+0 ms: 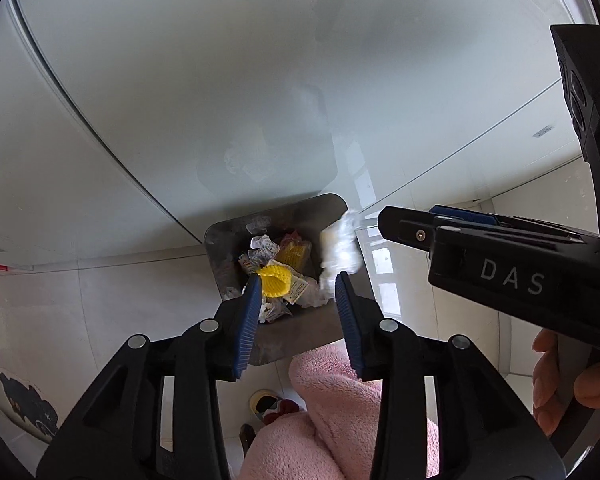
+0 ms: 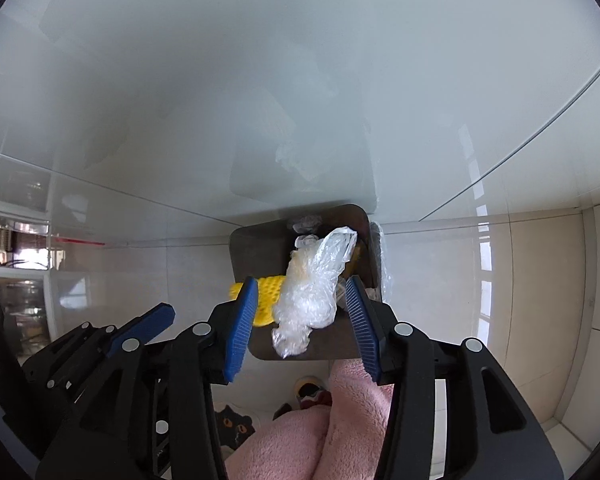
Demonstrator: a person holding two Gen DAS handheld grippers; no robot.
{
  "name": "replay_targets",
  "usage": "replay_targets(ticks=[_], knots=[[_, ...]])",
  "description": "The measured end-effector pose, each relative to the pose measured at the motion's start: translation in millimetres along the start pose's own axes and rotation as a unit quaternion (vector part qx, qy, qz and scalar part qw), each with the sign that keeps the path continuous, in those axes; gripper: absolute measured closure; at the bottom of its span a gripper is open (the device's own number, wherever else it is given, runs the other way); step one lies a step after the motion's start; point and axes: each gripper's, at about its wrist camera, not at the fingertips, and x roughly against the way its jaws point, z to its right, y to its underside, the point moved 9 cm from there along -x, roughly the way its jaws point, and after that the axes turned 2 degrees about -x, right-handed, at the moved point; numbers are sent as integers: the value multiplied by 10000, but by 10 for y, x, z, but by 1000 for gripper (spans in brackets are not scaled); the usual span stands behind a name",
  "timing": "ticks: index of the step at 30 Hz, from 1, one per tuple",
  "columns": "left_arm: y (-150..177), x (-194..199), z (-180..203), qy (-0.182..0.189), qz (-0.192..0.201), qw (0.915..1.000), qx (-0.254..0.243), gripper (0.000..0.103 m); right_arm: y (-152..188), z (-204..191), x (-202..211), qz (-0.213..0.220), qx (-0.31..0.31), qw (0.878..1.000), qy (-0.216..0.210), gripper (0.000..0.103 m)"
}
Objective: Collect trash
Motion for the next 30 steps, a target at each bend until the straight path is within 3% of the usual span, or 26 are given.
replay_targets(ticks=[3,9,13,15,18,22,30], knots=[[-31,59,-9,-65,36,10000,13,53,-56,55,25,45,-65,10000,35,46],[-97,297,11,-181,118,9997,77,42,-128,116,226,140,-113,9997,151,36],[-175,683,55,-251,327,9991,63,27,-134,189,529,276,-175,9993,190,31],[-224,928,117,-291,472,9985,45,21,-146,203,743,384,-193,9989,199,20],[-302,1297,162,-355,711,9968,-6,9,-157,200,1125,602,-152,9979,205,11],[-452,1822,270,-439,1122,9927,-103,8,-253,244,1711,1026,-149,9944,201,3],[-986,3003,494,-644,2148,9744,-136,8,-613,300,2934,2133,79,9755,531,3]])
